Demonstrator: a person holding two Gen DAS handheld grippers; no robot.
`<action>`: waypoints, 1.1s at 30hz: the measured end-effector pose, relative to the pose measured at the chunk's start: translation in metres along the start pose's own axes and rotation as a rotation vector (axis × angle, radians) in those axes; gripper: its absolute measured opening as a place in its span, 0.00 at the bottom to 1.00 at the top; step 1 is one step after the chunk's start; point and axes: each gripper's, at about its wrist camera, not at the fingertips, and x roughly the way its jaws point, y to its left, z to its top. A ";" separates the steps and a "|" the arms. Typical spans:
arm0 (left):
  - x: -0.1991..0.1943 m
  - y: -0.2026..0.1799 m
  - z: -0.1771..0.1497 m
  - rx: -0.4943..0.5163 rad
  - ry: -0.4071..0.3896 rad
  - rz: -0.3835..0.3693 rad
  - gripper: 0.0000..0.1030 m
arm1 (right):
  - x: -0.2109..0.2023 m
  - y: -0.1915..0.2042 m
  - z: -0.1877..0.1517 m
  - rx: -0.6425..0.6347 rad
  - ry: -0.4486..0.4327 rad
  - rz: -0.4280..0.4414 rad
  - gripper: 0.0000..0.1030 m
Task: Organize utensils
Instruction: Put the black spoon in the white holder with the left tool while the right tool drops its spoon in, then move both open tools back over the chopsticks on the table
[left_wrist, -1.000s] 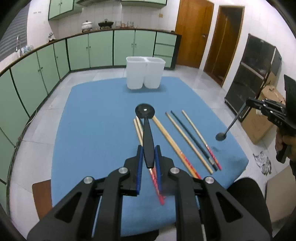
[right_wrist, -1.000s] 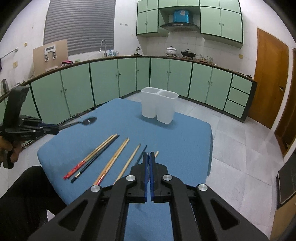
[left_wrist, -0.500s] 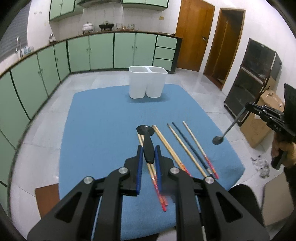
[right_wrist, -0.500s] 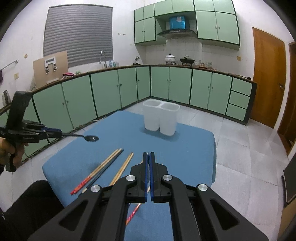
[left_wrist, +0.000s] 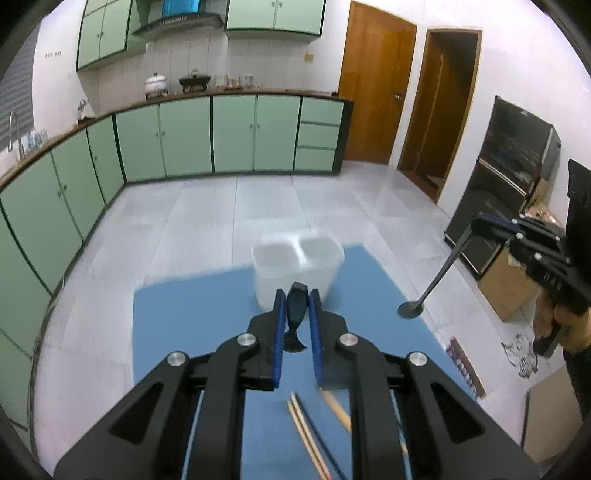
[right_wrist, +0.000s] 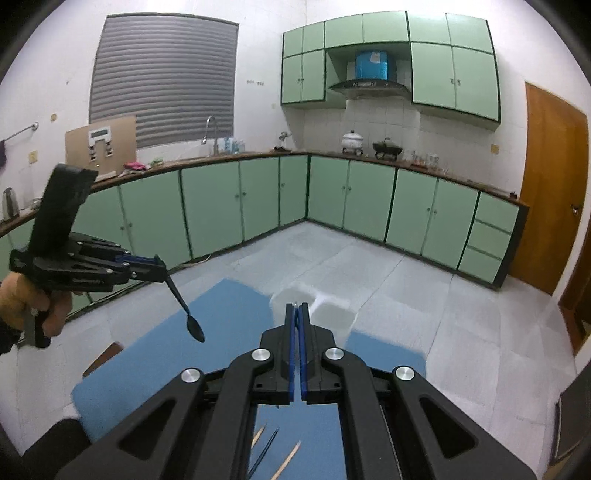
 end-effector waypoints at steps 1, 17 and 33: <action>0.007 0.000 0.014 0.002 -0.011 0.003 0.11 | 0.008 -0.002 0.008 -0.002 -0.002 -0.008 0.02; 0.175 0.017 0.053 -0.001 0.059 0.030 0.11 | 0.180 -0.042 0.006 -0.053 0.140 -0.112 0.02; 0.000 0.014 0.021 -0.001 -0.124 0.058 0.70 | -0.019 -0.017 0.010 0.052 -0.131 -0.058 0.41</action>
